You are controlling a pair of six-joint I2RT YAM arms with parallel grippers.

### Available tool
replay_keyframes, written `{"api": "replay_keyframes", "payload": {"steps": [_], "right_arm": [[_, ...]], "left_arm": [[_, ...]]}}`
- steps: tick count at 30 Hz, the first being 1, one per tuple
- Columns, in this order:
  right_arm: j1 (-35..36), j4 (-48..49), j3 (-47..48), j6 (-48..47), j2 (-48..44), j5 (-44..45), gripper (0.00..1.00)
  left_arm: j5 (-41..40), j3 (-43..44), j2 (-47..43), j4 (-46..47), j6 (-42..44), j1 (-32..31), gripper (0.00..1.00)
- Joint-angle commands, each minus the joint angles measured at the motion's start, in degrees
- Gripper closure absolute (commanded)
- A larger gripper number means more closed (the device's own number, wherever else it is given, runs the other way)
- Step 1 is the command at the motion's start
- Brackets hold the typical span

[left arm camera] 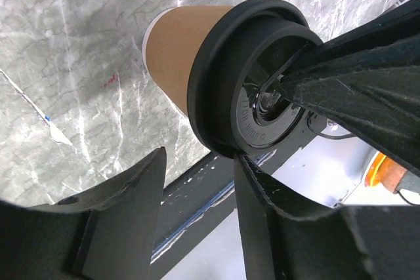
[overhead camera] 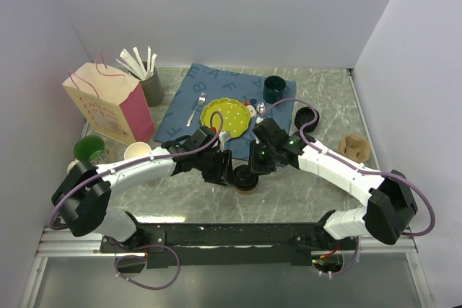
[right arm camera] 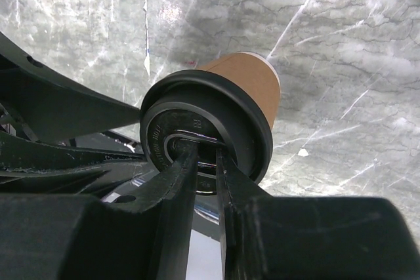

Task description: Pack the takeout coffee

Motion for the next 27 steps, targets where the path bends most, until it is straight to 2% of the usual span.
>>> {"api": "replay_keyframes", "payload": {"steps": [1,9,16,22,27], "right_arm": [[0.5,1.3,0.3,-0.2,1.8,1.1,0.75],[0.4,3.4,-3.7,-0.4,3.5,1.3,0.76],[0.4,3.7,-5.8,-1.1,3.2,1.9,0.76],[0.5,2.4,-0.8,-6.7,2.1,0.2,0.75],[0.5,2.2,4.3,-13.2,4.5,-5.3,0.74]], "left_arm": [[-4.1,-0.8,2.9,-1.1,-1.3,-0.5,0.50],[-10.2,-3.7,6.5,-3.7,-3.5,-0.7,0.51],[-11.9,-3.8,6.4,-4.9,-3.9,-0.7,0.50],[-11.2,2.0,2.8,-9.5,-3.1,-0.7,0.45],[-11.4,11.1,-1.3,-16.7,-2.2,0.4,0.40]]}}
